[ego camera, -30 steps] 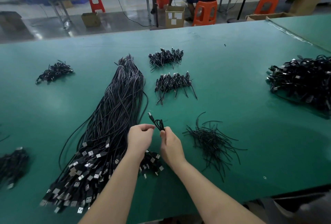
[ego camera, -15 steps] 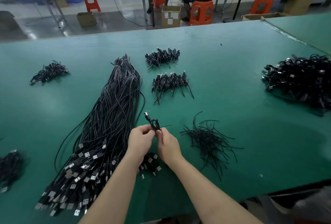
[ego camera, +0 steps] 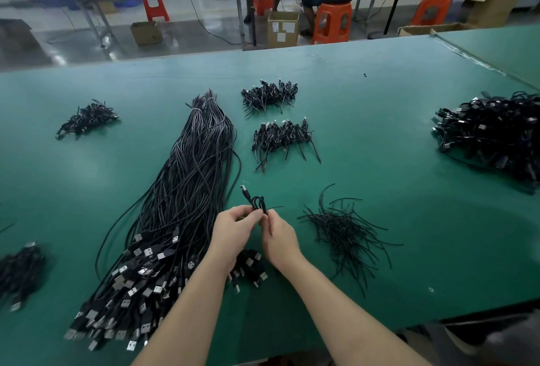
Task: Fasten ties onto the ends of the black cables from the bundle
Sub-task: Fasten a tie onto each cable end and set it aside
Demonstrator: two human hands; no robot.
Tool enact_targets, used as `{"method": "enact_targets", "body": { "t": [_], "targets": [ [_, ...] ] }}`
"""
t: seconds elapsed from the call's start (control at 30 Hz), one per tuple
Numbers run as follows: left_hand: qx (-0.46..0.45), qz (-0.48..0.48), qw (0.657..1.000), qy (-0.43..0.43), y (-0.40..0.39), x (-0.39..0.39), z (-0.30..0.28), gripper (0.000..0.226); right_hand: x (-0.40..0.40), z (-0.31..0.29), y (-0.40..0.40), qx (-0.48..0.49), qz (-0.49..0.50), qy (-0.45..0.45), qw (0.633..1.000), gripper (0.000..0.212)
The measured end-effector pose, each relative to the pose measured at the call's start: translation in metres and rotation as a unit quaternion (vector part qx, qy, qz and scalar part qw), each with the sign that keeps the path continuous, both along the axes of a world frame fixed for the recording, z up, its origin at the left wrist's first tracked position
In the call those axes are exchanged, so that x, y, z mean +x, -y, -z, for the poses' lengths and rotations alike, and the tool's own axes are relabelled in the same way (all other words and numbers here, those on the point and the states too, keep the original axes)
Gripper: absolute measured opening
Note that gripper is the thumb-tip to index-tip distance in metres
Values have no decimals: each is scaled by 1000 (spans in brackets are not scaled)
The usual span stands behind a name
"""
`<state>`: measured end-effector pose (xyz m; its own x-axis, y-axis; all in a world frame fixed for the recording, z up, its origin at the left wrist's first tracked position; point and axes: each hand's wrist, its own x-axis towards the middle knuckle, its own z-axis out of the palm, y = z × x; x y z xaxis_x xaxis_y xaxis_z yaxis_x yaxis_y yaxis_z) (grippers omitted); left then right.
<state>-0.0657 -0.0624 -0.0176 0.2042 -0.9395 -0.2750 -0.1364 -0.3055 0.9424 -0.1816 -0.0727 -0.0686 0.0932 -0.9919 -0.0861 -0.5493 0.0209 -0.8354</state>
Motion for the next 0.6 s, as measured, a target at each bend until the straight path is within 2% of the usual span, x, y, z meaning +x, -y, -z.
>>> {"method": "enact_targets", "body": {
  "t": [0.23,0.43,0.6],
  "targets": [
    [0,-15,1000,25,3,-2,3,22,1,0,-3,-28,11,8,1000,32],
    [34,-40,998,47,5,-6,4,41,2,-3,-8,-96,20,51,994,18],
    [53,-39,995,70,10,-8,2,33,0,-11,-11,-77,27,122,989,18]
  ]
}}
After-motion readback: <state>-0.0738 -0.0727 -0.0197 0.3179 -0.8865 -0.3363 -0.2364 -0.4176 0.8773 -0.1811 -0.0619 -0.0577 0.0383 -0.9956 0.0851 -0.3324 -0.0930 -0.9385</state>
